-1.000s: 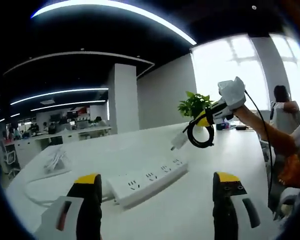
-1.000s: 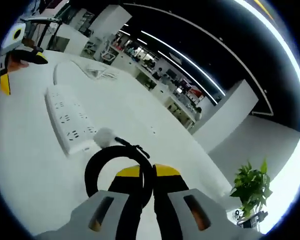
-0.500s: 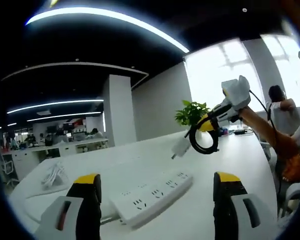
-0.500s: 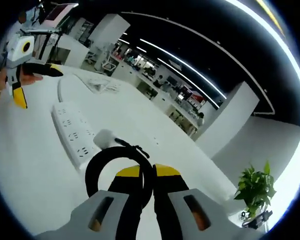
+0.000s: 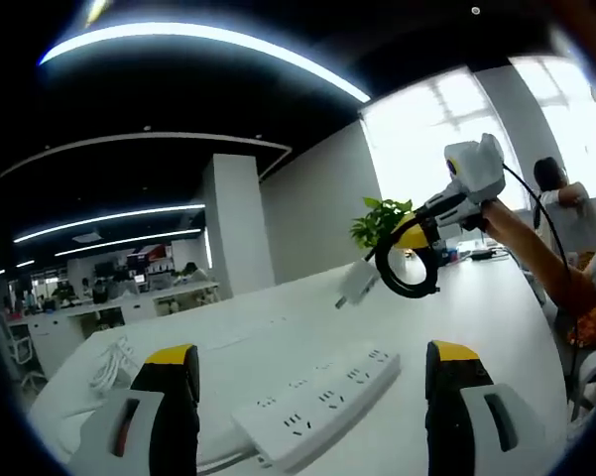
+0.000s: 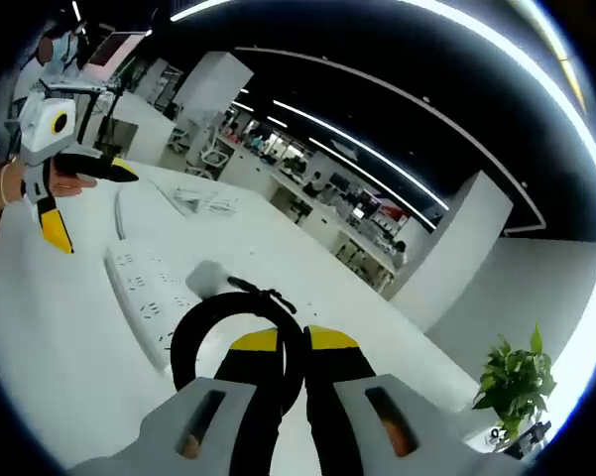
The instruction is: Straighten the power strip on the desk, plug the charger into it
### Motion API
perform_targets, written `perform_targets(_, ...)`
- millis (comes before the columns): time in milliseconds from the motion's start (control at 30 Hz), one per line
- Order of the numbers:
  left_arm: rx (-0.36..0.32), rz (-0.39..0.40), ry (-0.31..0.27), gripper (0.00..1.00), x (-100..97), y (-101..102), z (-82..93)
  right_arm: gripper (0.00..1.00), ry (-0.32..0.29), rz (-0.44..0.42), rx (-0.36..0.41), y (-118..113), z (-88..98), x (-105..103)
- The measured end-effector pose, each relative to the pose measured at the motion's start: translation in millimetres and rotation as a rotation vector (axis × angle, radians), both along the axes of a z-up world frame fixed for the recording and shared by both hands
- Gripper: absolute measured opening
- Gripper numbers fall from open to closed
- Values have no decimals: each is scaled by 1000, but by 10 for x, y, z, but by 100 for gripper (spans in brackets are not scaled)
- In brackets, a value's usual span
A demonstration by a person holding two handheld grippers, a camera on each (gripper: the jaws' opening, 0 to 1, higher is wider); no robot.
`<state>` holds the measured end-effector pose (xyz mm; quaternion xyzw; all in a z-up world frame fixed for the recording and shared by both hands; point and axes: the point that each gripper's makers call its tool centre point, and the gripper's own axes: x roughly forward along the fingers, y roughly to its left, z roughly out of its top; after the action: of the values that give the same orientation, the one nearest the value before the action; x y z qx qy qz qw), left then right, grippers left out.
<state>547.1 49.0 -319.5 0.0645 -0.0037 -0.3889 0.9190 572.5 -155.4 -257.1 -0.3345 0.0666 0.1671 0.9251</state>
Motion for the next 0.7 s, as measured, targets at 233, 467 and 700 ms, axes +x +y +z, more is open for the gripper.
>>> perform_targets(233, 6, -3, -24, 98, 108, -34, 69, 5, -38, 31, 26, 97, 74, 21)
perform_targets(467, -3, -8, -51, 99, 199, -59, 118, 5, -59, 54, 65, 159, 78, 15)
perform_targets(700, 7, -5, -86, 99, 245, -73, 138, 5, -63, 67, 66, 227, 70, 10)
